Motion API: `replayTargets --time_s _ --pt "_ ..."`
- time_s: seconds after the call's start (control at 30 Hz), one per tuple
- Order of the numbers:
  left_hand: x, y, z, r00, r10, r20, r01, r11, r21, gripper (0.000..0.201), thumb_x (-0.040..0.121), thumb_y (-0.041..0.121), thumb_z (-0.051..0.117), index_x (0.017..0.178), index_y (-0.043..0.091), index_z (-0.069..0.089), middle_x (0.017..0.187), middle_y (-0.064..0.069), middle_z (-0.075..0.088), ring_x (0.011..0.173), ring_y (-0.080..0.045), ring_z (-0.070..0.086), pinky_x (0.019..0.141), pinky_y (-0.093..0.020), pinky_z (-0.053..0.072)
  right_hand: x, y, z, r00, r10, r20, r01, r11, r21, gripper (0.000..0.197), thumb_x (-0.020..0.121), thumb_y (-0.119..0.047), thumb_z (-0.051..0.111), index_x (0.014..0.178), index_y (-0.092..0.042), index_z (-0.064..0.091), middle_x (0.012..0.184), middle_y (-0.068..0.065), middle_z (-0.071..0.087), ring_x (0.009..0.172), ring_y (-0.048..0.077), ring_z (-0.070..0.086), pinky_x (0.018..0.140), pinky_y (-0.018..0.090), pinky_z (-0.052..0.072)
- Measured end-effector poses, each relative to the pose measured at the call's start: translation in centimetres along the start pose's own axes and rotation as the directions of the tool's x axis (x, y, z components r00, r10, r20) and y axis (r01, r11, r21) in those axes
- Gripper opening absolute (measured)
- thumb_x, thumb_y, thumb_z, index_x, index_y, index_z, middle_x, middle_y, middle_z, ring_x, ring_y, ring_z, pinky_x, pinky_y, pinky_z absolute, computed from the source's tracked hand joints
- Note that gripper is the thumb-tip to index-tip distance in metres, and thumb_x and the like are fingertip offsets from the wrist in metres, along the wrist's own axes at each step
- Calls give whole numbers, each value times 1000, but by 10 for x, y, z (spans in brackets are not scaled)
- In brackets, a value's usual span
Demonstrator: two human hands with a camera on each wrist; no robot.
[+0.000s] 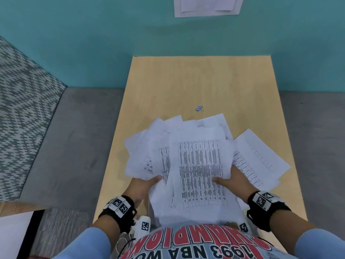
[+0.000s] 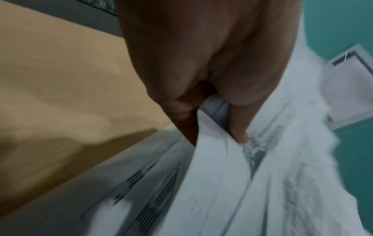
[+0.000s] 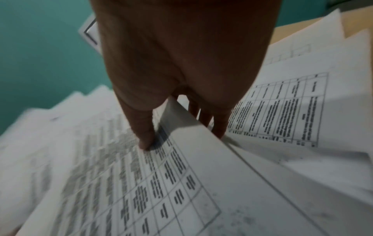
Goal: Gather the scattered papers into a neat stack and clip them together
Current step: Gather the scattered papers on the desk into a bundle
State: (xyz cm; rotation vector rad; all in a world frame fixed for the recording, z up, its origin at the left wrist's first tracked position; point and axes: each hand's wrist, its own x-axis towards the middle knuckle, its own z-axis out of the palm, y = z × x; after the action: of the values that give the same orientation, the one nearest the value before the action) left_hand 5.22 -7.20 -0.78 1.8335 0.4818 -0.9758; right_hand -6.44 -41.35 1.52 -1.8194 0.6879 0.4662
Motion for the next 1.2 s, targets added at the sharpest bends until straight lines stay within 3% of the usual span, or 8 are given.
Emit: replayTargets --time_s 0.2,0.3,0.47,0.6,0.73,0.9,1.07,1.2 --pt "-39 50 -16 991 47 127 -38 997 -70 54 73 36 95 113 4 78 112 -8 83 96 -16 80 91 -30 62 -21 -33 -26 979 -83 185 15 940 341 26 91 -13 80 114 -20 70 103 -15 83 98 -3 76 101 24 54" --pt "-52 65 -10 974 117 192 -88 984 -153 42 86 19 85 126 9 74 115 2 83 101 -11 80 80 -22 63 -26 -38 -29 983 -108 147 42 918 393 51 88 -19 84 135 -22 66 132 -8 75 126 8 68 119 43 42" --pt "-60 67 15 950 238 205 -231 971 -58 62 70 23 96 127 24 71 119 12 81 112 -6 75 111 -39 52 -33 -45 -26 979 -156 128 90 906 414 58 88 -20 84 141 -24 62 137 -9 72 131 11 65 119 44 42" --pt "-64 73 28 960 274 47 -273 961 -31 87 51 57 101 126 29 68 129 10 76 123 -15 68 113 -41 48 -42 -54 -32 986 -166 19 146 913 382 39 88 -14 82 124 -24 68 110 -23 80 117 12 71 85 8 53" --pt "-81 88 18 981 195 0 -195 981 -24 91 48 65 99 120 13 75 120 4 74 117 -16 67 106 -33 47 -72 -84 -55 962 -232 -144 267 907 325 31 86 -6 83 76 -26 61 53 -26 69 53 -13 65 56 2 49" --pt "-92 97 18 962 208 179 -199 978 -69 38 63 40 99 96 27 88 102 15 84 100 4 76 102 -26 51 -75 -67 -63 957 -242 -161 284 898 335 19 80 -16 89 77 -18 71 67 -12 79 60 -9 70 72 16 54" --pt "-76 82 29 978 205 46 -202 977 -69 54 62 48 99 103 17 85 95 17 83 103 -2 72 101 -27 54 -70 -55 -44 969 -204 -138 240 902 360 40 85 -17 86 123 -19 75 115 -5 82 111 12 77 107 47 55" --pt "-96 94 27 931 359 63 -351 930 -107 31 79 22 91 108 18 81 103 6 84 105 -10 76 99 -30 55 -79 -58 -53 949 -252 -188 304 885 352 44 85 -14 84 127 -20 72 119 -6 81 112 11 76 101 38 58"
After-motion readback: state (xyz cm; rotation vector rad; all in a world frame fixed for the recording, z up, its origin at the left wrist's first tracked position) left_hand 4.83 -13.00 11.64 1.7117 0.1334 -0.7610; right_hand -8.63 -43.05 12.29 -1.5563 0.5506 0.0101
